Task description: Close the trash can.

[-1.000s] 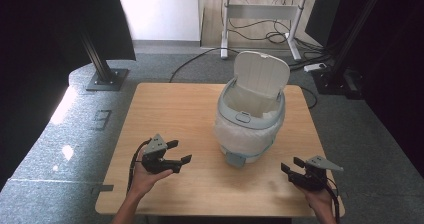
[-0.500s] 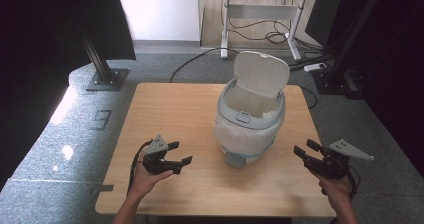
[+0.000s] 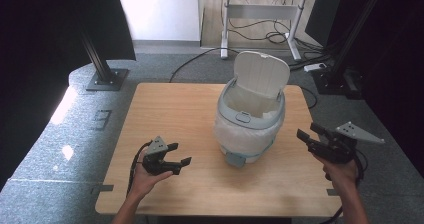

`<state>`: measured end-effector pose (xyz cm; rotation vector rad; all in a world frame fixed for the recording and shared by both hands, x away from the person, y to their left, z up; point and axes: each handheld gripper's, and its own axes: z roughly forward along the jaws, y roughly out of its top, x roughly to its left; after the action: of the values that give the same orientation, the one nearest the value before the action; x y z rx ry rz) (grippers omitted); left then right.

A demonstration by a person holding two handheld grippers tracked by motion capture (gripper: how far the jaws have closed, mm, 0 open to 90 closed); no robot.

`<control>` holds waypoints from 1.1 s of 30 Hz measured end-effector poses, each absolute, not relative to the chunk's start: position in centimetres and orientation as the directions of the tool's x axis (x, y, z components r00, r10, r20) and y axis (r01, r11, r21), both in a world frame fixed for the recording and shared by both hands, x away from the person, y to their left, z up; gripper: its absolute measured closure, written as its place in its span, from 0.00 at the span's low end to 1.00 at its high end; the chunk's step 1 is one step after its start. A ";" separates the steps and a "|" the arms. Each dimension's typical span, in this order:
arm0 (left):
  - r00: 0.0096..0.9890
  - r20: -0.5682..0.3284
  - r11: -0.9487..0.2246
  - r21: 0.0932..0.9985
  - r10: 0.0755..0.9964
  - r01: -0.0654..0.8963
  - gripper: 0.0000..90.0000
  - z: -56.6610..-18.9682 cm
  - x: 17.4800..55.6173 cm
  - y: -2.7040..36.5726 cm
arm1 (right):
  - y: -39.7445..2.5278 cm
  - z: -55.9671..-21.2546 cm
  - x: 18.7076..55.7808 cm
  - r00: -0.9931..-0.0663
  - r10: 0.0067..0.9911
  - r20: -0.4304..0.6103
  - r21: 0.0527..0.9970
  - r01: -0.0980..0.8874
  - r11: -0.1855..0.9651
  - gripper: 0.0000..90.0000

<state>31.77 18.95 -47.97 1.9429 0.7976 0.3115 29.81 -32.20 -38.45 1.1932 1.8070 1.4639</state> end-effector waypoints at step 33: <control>0.751 -0.132 -0.306 0.857 0.647 0.414 0.24 -48.3 31.7 19.0 | -29.0 -32.2 35.5 -0.515 0.851 0.100 0.946 0.316 0.080 0.40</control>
<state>31.70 19.04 -48.27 1.9443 0.8079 0.2915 35.55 -28.97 -32.16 1.1496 1.8766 1.4430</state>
